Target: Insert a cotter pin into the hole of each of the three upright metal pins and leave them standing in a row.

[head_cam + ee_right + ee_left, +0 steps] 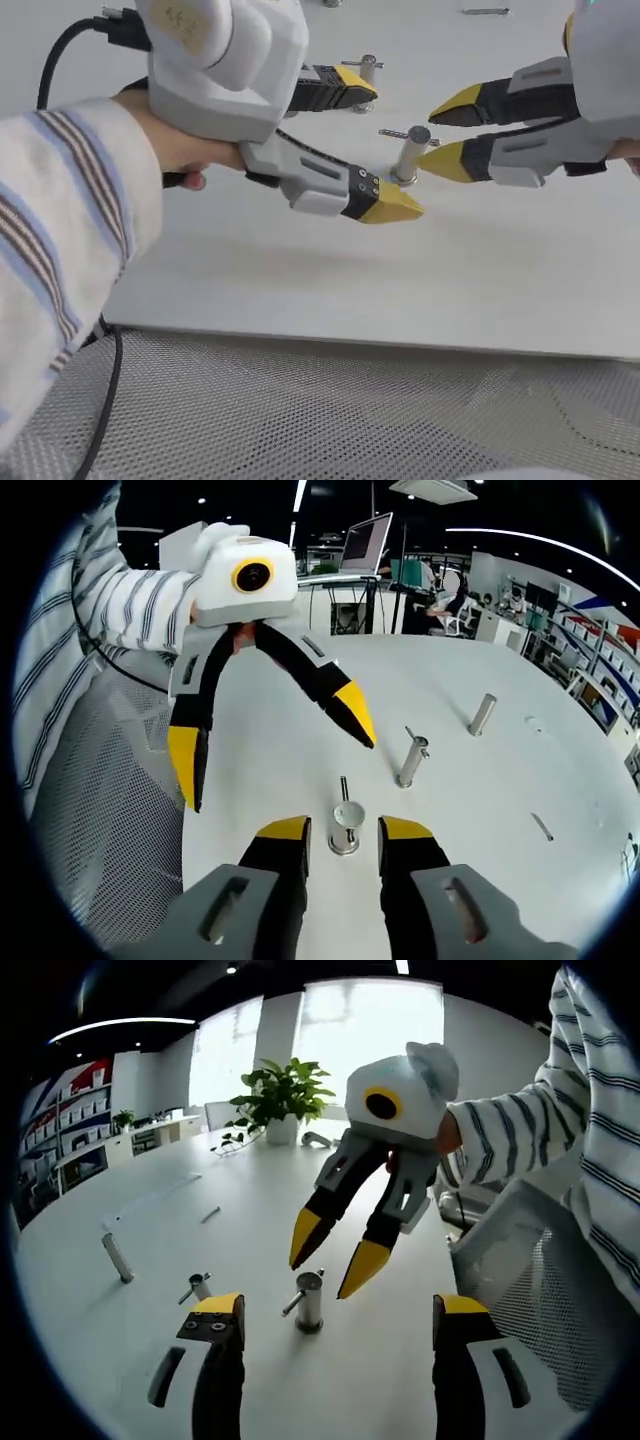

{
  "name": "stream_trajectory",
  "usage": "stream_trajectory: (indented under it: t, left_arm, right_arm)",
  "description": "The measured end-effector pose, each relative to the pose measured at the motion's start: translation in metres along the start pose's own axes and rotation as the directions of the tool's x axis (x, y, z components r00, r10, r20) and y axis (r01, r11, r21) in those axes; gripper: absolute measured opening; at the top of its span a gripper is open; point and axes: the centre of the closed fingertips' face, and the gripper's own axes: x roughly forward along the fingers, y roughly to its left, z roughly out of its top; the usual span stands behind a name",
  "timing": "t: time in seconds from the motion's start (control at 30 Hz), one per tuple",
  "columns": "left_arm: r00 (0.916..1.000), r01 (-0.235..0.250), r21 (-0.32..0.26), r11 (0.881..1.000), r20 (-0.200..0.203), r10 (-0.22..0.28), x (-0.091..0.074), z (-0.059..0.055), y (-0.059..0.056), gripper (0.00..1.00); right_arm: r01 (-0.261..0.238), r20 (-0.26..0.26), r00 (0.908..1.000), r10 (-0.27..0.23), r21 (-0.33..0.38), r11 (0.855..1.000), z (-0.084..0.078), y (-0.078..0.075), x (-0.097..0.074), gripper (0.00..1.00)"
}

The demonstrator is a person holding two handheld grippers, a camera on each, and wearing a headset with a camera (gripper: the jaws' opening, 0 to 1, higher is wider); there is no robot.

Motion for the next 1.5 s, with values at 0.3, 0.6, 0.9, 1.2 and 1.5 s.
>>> stream_trajectory:
  t: [0.3,0.6,0.9,1.2,1.5]
  left_arm:
    - [0.9982,-0.020,-0.124,0.992,0.054,0.026,-0.013,-0.001,-0.018,0.99]
    - [0.9986,-0.048,-0.139,0.989,0.015,0.050,-0.017,-0.013,-0.031,0.99]
    - [0.9972,-0.074,-0.146,0.987,0.003,0.075,-0.020,-0.017,-0.026,0.99]
    - [0.9963,-0.085,-0.147,0.985,-0.003,0.086,-0.022,-0.020,-0.018,0.99]
    - [0.9962,-0.087,-0.153,0.984,-0.023,0.084,-0.022,-0.028,-0.011,0.99]
  right_arm:
    - [-0.001,-0.044,0.9990,0.001,-0.004,1.000,-0.006,-0.003,0.009,0.20]
    - [-0.010,-0.071,0.9975,0.008,-0.020,1.000,-0.009,0.000,0.020,0.15]
    - [-0.019,-0.080,0.9967,0.015,-0.050,0.999,-0.011,-0.004,0.021,0.09]
    - [-0.064,-0.098,0.9937,0.055,-0.090,0.994,-0.010,-0.009,0.017,0.07]
    - [-0.062,-0.091,0.9948,0.046,-0.179,0.982,0.000,-0.056,0.006,0.07]
